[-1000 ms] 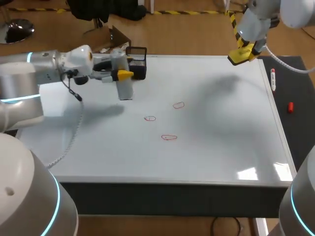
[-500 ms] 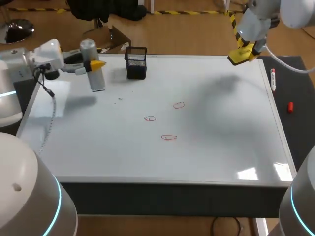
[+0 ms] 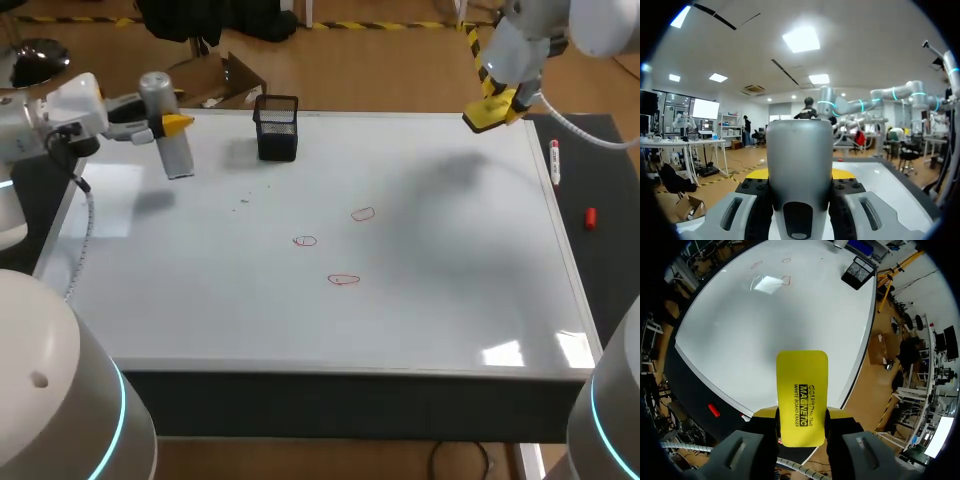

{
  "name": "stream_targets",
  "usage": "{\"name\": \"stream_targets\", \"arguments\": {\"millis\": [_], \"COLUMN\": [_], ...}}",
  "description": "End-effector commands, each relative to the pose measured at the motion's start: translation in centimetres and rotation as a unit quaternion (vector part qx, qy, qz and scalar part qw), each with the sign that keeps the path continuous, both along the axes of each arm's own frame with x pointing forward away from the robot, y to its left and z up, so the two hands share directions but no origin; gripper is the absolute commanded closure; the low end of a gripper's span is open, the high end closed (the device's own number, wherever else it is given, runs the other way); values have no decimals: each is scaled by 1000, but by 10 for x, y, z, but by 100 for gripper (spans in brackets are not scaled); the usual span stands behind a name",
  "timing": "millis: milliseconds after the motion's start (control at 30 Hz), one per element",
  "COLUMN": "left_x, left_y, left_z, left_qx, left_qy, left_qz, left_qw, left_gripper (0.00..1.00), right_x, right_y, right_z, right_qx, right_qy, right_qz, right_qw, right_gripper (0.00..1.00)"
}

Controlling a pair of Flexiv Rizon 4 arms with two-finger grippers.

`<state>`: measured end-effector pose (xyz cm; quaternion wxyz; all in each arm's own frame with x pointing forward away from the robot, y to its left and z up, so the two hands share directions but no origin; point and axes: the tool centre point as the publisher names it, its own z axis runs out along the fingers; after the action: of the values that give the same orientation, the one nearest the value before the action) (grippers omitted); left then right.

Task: Pick up the inspection probe, press it on each red-marked spot on the whiteboard one by one, put down the probe, pick up the eraser, and wipe off all the red marks.

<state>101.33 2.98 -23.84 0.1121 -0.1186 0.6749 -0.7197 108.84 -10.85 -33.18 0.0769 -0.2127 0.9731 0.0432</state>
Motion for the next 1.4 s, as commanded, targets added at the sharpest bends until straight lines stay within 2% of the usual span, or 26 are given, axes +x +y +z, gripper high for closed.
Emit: {"name": "stream_targets", "arguments": {"millis": [33, 667, 1067, 1233, 1400], "left_x": [-3, -3, -3, -3, -3], "left_y": [2, 2, 2, 2, 2], "left_z": [3, 3, 3, 3, 3], "left_qx": [2, 2, 2, 2, 2], "left_qy": [-1, -1, -1, -1, -1], "left_qz": [5, 5, 5, 5, 5], "left_qw": [1000, 1000, 1000, 1000, 1000], "left_gripper": [100, 100, 100, 100, 100], "right_x": [0, 0, -17, -35, -60], "right_y": [0, 0, 52, 88, 134], "right_z": [1, 1, 2, 4, 0], "right_qx": [-2, -2, -18, -18, -23], "right_qy": [1, 1, 5, -2, -2], "right_qz": [1, 1, 107, 155, 218], "right_qw": [1000, 1000, 994, 988, 976], "right_gripper": [100, 100, 100, 100, 100]}}
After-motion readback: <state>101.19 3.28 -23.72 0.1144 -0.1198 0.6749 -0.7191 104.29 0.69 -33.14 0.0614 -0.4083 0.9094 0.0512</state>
